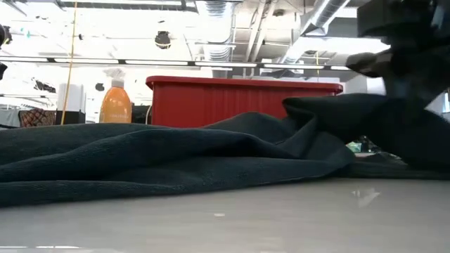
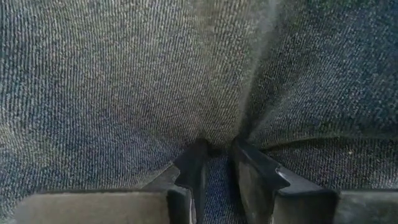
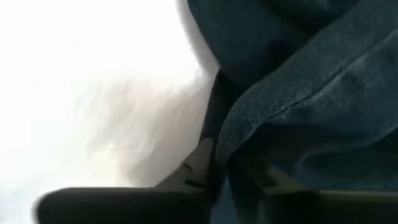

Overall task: Fold Laundry from Bin
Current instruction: Fold the dark blue pants

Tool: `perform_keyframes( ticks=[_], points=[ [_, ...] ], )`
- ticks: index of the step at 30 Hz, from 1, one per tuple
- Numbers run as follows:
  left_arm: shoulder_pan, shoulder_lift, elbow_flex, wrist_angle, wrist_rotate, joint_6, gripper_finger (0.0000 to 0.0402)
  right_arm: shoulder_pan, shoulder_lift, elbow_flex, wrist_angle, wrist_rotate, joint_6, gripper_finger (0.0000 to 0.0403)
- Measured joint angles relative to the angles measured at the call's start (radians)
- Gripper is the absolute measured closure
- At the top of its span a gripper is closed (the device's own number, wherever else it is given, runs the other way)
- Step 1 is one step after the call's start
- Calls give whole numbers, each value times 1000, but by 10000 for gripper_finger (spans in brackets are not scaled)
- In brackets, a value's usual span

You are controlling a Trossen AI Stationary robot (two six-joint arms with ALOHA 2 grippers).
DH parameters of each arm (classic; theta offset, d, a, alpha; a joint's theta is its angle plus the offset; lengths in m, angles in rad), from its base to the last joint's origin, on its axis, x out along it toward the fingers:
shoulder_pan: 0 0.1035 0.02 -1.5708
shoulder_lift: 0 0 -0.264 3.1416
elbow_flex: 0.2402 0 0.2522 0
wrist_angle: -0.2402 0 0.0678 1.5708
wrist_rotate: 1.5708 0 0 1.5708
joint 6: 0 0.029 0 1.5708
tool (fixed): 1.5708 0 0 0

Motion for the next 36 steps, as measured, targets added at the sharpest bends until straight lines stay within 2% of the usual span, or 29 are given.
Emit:
perform_keyframes(
  ticks=[5,10,13,18,20,23,27,30,33,35,36],
  points=[
    [-9,1,0,0,41,-39,331,-60,-11,111,-239,7,124,244],
    [-17,3,-1,-11,108,-100,331,-161,-104,151,-285,11,151,189],
    [-21,4,-2,-18,125,-120,331,-271,-198,110,-285,20,224,180],
    [-24,5,-2,-27,149,-127,331,-490,-327,-5,-249,42,346,189],
    [-24,5,-2,-29,156,-127,331,-556,-365,-34,-237,-24,303,194],
    [-29,5,-2,-30,158,-136,331,-589,-417,-60,-206,-232,204,200],
    [-39,5,-2,-31,157,-137,331,-548,-438,-87,-173,-508,184,206],
    [-42,5,-2,-32,158,-137,331,-501,-434,-85,-183,-617,188,208],
    [-42,4,-2,-34,165,-137,331,-480,-435,-58,-192,-625,189,209],
    [-42,4,-2,-35,178,-137,331,-485,-446,-30,-193,-534,192,210],
    [-42,4,-2,-35,186,-138,331,-494,-452,-16,-193,-455,200,210]
  ],
)
